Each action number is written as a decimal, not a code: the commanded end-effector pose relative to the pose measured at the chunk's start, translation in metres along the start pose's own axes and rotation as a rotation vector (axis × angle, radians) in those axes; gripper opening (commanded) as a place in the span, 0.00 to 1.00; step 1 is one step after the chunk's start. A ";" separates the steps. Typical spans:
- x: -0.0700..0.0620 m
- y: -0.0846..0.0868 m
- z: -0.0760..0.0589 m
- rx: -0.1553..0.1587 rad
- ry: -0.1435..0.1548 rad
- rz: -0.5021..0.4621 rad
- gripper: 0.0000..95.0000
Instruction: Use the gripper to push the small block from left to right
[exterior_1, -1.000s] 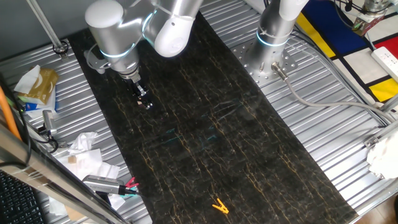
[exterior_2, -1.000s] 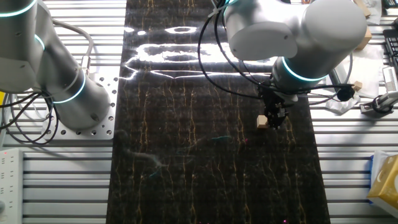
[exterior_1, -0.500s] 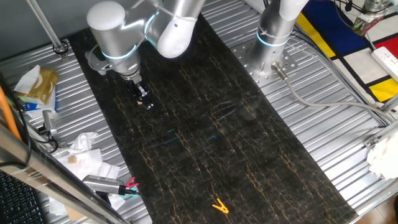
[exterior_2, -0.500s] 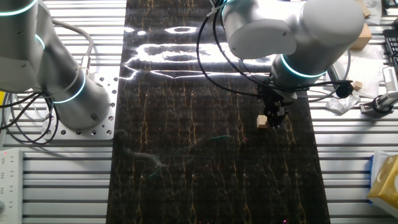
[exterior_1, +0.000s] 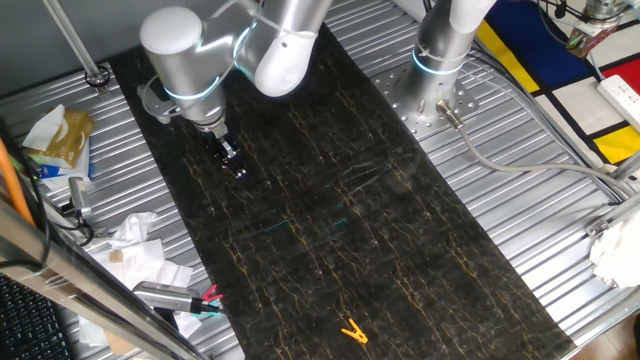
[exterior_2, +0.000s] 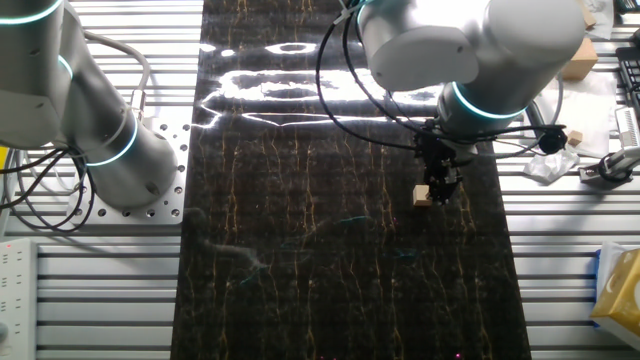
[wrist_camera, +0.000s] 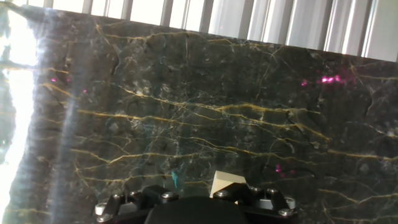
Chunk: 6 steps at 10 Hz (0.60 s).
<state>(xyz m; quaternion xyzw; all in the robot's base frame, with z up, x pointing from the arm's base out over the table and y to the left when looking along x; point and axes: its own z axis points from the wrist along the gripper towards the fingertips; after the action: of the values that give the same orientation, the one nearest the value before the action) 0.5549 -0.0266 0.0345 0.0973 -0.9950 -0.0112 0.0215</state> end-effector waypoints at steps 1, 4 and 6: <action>0.001 0.000 0.000 -0.002 0.001 0.007 0.80; 0.001 0.000 0.000 -0.001 -0.006 0.009 0.80; 0.001 0.000 0.000 0.008 -0.004 0.003 0.80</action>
<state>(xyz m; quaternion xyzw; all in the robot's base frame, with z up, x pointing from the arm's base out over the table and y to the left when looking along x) 0.5538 -0.0265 0.0343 0.0961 -0.9952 -0.0063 0.0198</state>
